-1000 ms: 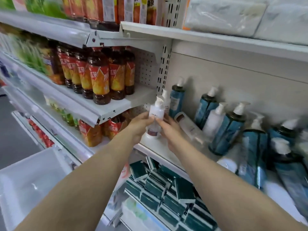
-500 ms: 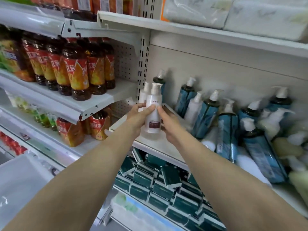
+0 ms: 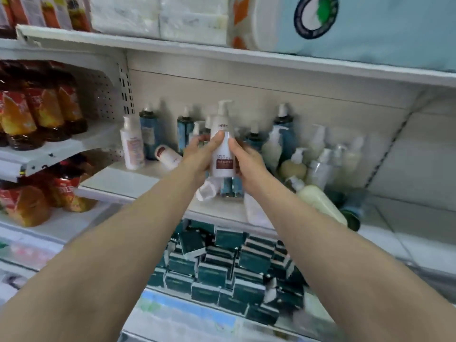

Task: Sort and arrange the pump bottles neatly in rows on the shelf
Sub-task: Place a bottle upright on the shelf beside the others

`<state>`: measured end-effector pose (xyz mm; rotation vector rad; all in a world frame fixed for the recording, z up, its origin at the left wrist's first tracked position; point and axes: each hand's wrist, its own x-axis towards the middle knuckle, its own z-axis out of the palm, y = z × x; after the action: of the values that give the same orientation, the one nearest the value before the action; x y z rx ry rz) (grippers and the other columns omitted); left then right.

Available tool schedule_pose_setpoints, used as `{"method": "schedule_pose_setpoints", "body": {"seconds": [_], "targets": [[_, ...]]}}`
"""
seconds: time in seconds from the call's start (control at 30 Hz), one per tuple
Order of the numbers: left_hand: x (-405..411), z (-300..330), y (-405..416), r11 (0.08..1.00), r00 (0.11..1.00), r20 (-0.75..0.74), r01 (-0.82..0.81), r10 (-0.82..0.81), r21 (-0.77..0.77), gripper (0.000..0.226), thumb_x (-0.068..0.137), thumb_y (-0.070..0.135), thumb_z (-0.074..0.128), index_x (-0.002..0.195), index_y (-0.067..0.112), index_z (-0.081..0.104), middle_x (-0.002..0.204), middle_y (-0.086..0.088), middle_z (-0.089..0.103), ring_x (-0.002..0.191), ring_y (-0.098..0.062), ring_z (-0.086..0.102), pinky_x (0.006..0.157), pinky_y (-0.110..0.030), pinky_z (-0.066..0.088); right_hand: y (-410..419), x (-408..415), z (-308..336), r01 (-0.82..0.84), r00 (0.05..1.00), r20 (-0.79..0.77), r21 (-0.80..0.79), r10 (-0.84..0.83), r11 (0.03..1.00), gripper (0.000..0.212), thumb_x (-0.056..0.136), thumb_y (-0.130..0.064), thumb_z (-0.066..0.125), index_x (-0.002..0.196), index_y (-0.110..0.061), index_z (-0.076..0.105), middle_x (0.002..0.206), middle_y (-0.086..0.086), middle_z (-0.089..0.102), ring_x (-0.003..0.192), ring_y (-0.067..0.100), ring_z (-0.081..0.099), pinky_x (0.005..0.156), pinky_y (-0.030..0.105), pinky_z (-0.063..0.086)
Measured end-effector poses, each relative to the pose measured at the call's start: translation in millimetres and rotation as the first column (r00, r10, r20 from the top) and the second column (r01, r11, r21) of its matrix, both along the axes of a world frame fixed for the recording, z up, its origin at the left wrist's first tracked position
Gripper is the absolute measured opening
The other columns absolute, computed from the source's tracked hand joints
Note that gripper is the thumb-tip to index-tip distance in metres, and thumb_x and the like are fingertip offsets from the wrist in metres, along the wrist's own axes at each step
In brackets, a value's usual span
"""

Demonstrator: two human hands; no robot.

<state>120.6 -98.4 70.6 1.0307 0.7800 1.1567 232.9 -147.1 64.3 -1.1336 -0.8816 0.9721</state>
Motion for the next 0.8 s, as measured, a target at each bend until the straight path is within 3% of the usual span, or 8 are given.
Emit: {"method": "schedule_pose_setpoints", "body": {"seconds": [0.1, 0.2, 0.27, 0.4, 0.5, 0.63, 0.8], "targets": [[48.8, 5.5, -41.5, 0.999, 0.999, -0.006, 0.033, -0.032, 0.042, 0.047, 0.082, 0.039, 0.079, 0.114, 0.013, 0.058, 0.111, -0.009, 0.072, 0.088, -0.021, 0.072, 0.058, -0.027, 0.056, -47.5, 45.0, 4.7, 0.063, 0.998, 0.0, 0.019, -0.063, 0.998, 0.031, 0.098, -0.03, 0.065, 0.122, -0.01, 0.068, 0.11, 0.013, 0.075, 0.101, 0.029, 0.072, 0.089, 0.045, 0.059], [101.2, 5.0, -85.0, 0.996, 0.997, 0.015, 0.072, -0.073, 0.053, 0.041, 0.082, 0.037, 0.08, 0.108, 0.014, 0.059, 0.115, -0.013, 0.07, 0.093, -0.025, 0.071, 0.068, -0.033, 0.057, -103.9, 91.4, 9.4, 0.119, 0.993, -0.003, 0.052, -0.119, 0.992, 0.025, 0.1, -0.025, 0.061, 0.118, -0.008, 0.067, 0.1, 0.01, 0.075, 0.086, 0.021, 0.073, 0.067, 0.029, 0.06], [135.6, 4.0, -116.1, 0.991, 0.993, 0.011, 0.114, -0.115, 0.07, 0.046, 0.083, 0.037, 0.079, 0.114, 0.01, 0.058, 0.115, -0.012, 0.071, 0.087, -0.022, 0.07, 0.062, -0.029, 0.054, -144.0, 121.1, 11.2, 0.132, 0.991, -0.006, 0.066, -0.132, 0.989, 0.016, 0.102, -0.022, 0.058, 0.11, -0.014, 0.069, 0.093, 0.006, 0.074, 0.075, 0.016, 0.072, 0.059, 0.025, 0.057], [201.4, -2.2, -181.4, 0.975, 0.976, 0.016, 0.217, -0.218, 0.049, 0.046, 0.085, 0.035, 0.077, 0.118, 0.011, 0.056, 0.111, -0.009, 0.071, 0.086, -0.019, 0.07, 0.06, -0.027, 0.054, -215.3, 179.3, 3.6, 0.208, 0.978, -0.01, 0.06, -0.208, 0.976, 0.023, 0.101, -0.026, 0.061, 0.118, -0.014, 0.069, 0.109, 0.012, 0.075, 0.093, 0.026, 0.072, 0.077, 0.038, 0.061], [246.6, -7.5, -226.4, 0.953, 0.953, 0.019, 0.302, -0.302, 0.005, 0.047, 0.084, 0.035, 0.078, 0.119, 0.012, 0.055, 0.111, -0.011, 0.07, 0.087, -0.022, 0.071, 0.058, -0.029, 0.056, -264.7, 220.5, -2.6, 0.302, 0.953, 0.01, 0.032, -0.303, 0.953, 0.027, 0.1, -0.026, 0.061, 0.124, -0.015, 0.068, 0.112, 0.01, 0.075, 0.09, 0.019, 0.072, 0.067, 0.028, 0.058], [299.5, -5.8, -272.7, 0.916, 0.916, -0.016, 0.401, -0.401, -0.009, 0.047, 0.083, 0.035, 0.079, 0.12, 0.016, 0.055, 0.112, -0.007, 0.07, 0.091, -0.022, 0.071, 0.063, -0.028, 0.055, -318.3, 270.2, -7.5, 0.387, 0.922, -0.006, 0.036, -0.388, 0.921, 0.022, 0.101, -0.026, 0.059, 0.12, -0.019, 0.068, 0.094, -0.002, 0.076, 0.074, 0.008, 0.072, 0.056, 0.018, 0.052], [361.8, -13.2, -310.2, 0.864, 0.862, -0.064, 0.504, -0.503, -0.002, 0.046, 0.085, 0.03, 0.077, 0.123, 0.015, 0.055, 0.115, -0.006, 0.069, 0.098, -0.022, 0.07, 0.077, -0.034, 0.058, -360.0, 321.3, -21.3, 0.519, 0.854, -0.03, 0.037, -0.519, 0.854, 0.035, 0.101, -0.028, 0.06, 0.133, -0.014, 0.064, 0.109, 0.007, 0.073, 0.086, 0.016, 0.071, 0.06, 0.023, 0.054]]}}
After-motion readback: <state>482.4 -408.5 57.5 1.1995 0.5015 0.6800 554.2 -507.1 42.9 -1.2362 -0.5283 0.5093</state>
